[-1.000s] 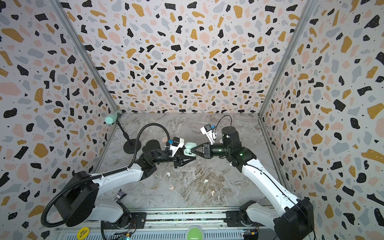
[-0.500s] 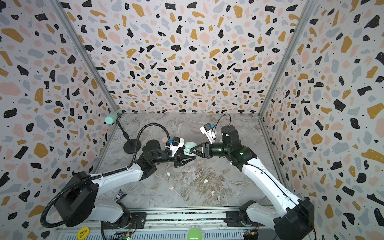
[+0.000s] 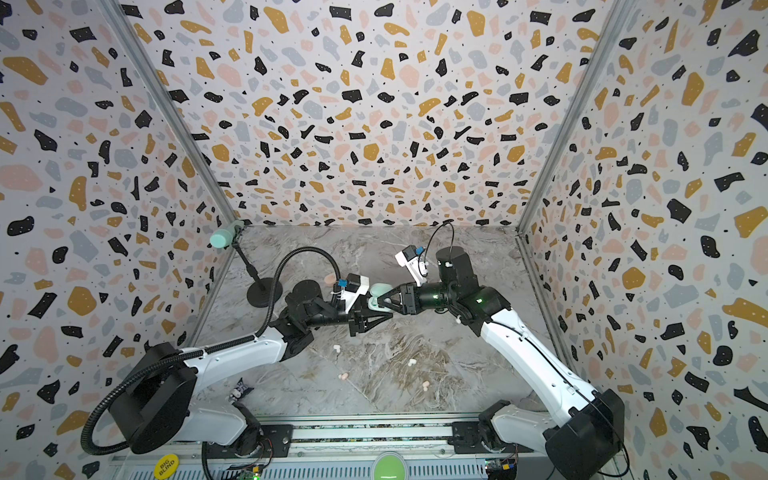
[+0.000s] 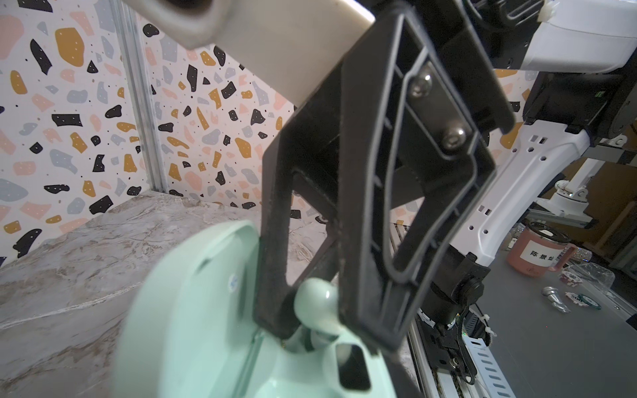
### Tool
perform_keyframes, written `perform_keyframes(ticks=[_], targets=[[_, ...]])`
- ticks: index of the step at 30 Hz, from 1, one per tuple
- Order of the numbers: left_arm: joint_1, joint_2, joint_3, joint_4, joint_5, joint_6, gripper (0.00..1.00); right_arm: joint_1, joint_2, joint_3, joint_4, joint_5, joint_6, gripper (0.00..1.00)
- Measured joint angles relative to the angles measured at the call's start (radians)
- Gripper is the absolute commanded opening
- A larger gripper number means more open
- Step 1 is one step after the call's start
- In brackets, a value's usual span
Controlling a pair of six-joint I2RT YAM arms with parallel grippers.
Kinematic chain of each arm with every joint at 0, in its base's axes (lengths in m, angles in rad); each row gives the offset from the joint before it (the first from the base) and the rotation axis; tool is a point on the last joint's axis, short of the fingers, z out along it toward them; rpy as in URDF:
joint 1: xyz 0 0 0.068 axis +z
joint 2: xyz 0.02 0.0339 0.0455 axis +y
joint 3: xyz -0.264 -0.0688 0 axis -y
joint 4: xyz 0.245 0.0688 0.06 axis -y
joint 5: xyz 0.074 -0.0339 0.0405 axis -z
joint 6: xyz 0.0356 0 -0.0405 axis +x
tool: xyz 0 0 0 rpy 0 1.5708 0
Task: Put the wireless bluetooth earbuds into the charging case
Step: 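Lower the green earbud into the case slot and open the right gripper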
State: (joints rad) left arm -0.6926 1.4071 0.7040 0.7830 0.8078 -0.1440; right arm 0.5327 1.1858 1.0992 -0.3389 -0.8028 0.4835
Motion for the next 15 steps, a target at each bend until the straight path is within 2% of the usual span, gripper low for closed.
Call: perform_keyframes(ticks=[10, 15], targets=[[-0.003, 0.013, 0.0, 0.018, -0.016, -0.018, 0.0, 0.013, 0.002, 0.064, -0.086, 0.068, -0.044, 0.64], [-0.003, 0.015, 0.0, 0.026, -0.022, -0.03, 0.0, 0.017, 0.002, 0.075, -0.096, 0.077, -0.047, 0.66]])
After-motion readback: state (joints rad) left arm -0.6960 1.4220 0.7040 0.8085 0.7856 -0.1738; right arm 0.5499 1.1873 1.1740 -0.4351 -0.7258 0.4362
